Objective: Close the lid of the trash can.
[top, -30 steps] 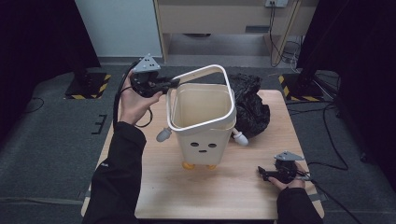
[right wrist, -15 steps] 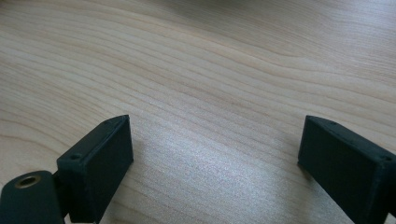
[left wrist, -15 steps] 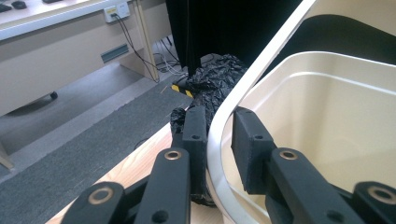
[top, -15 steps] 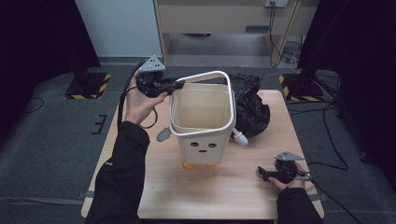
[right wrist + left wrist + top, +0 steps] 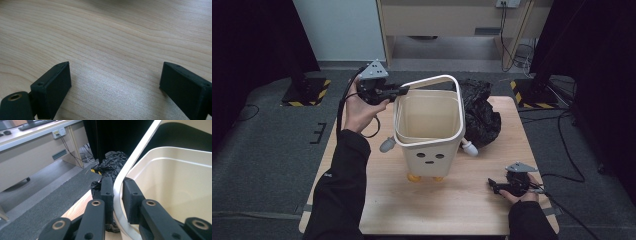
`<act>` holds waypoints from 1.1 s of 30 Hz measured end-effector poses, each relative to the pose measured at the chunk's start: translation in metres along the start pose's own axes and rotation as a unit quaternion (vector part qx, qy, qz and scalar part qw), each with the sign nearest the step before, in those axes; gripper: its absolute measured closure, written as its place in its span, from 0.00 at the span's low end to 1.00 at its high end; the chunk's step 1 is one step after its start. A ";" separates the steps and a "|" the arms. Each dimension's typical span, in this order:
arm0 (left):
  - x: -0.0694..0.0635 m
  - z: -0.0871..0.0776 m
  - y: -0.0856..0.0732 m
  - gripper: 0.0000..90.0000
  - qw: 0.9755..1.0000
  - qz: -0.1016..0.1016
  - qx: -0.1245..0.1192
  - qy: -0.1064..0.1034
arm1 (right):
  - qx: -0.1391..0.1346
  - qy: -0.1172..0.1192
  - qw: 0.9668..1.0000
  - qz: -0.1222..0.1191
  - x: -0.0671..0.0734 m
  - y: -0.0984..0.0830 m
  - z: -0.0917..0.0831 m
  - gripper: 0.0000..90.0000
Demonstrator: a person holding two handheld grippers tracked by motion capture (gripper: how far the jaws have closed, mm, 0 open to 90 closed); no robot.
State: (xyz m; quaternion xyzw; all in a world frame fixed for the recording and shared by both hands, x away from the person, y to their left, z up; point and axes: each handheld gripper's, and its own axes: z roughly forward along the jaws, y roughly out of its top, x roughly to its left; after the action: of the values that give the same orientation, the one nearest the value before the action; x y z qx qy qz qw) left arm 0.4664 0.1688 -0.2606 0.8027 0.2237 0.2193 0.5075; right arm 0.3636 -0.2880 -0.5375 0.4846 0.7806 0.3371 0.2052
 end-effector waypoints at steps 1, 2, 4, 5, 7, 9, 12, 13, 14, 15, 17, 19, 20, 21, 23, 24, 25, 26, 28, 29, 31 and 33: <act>0.001 -0.002 0.000 0.89 1.000 0.000 -0.002 -0.003 | 0.000 0.000 1.000 0.000 0.000 0.000 0.000 0.11; 0.001 -0.004 0.000 0.89 1.000 0.001 -0.005 -0.005 | 0.000 0.000 1.000 0.000 0.000 0.000 0.000 0.11; 0.002 -0.009 0.000 0.90 1.000 0.001 -0.013 -0.009 | 0.000 0.000 1.000 -0.001 0.000 0.000 0.000 0.11; 0.003 -0.012 0.000 0.90 1.000 0.002 -0.017 -0.009 | 0.001 0.000 1.000 0.002 0.000 0.000 0.000 0.11; 0.004 -0.018 0.001 0.90 1.000 0.005 -0.025 -0.009 | 0.000 0.000 1.000 -0.002 0.000 0.000 0.000 0.11; 0.006 -0.022 0.001 0.90 1.000 0.003 -0.027 -0.008 | 0.001 0.000 1.000 0.000 0.000 0.000 0.000 0.11; 0.008 -0.027 0.002 0.90 1.000 0.002 -0.028 -0.008 | 0.001 0.000 1.000 0.001 0.000 0.000 0.000 0.11; 0.008 -0.028 0.003 0.90 1.000 -0.001 -0.029 -0.010 | 0.001 0.000 1.000 0.001 0.000 0.000 0.000 0.11; 0.009 -0.029 0.004 0.90 0.999 -0.002 -0.031 -0.013 | 0.001 0.000 1.000 0.000 0.000 0.000 0.000 0.11; 0.009 -0.031 0.005 0.90 0.999 -0.003 -0.034 -0.015 | 0.000 0.000 1.000 0.000 0.000 0.000 0.000 0.11; 0.009 -0.033 0.009 0.90 0.999 -0.004 -0.039 -0.018 | 0.000 0.000 1.000 0.000 0.000 0.000 0.000 0.11; 0.010 -0.033 0.011 0.90 0.999 -0.004 -0.040 -0.016 | 0.000 0.000 1.000 0.000 0.000 0.000 0.000 0.11; 0.010 -0.034 0.015 0.90 0.999 0.002 -0.031 -0.016 | 0.000 0.000 1.000 0.000 0.000 0.000 0.000 0.11; 0.010 -0.033 0.017 0.90 1.000 0.005 -0.026 -0.016 | 0.000 0.000 1.000 0.000 0.000 0.000 0.000 0.11; 0.008 -0.032 0.023 0.90 1.000 0.014 -0.020 -0.018 | -0.001 0.000 1.000 -0.001 0.000 0.000 0.000 0.11; 0.008 -0.032 0.026 0.90 1.000 0.015 -0.019 -0.020 | -0.001 0.000 1.000 -0.001 0.000 0.000 0.000 0.11; 0.008 -0.030 0.029 0.90 0.999 0.016 -0.016 -0.023 | -0.001 0.000 1.000 -0.001 0.000 0.000 0.000 0.11; 0.007 -0.029 0.031 0.90 0.999 0.018 -0.014 -0.023 | -0.001 0.000 1.000 -0.001 0.000 0.000 0.000 0.11; 0.007 -0.026 0.035 0.90 0.999 0.024 -0.002 -0.022 | -0.001 0.000 1.000 -0.001 0.000 0.000 0.000 0.11; 0.007 -0.024 0.037 0.90 0.999 0.026 0.003 -0.022 | -0.001 0.000 1.000 -0.001 0.000 0.000 0.000 0.11; 0.007 -0.020 0.039 0.90 0.999 0.028 0.011 -0.023 | -0.001 0.000 1.000 -0.001 0.000 0.000 0.000 0.11; 0.008 -0.015 0.040 0.90 0.999 0.025 0.020 -0.024 | -0.001 0.001 1.000 -0.001 0.000 0.000 0.000 0.11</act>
State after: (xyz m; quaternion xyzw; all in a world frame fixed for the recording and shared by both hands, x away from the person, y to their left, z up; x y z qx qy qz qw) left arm 0.4694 0.1688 -0.2172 0.8229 0.1959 0.2084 0.4909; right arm 0.3636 -0.2880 -0.5376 0.4831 0.7809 0.3386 0.2054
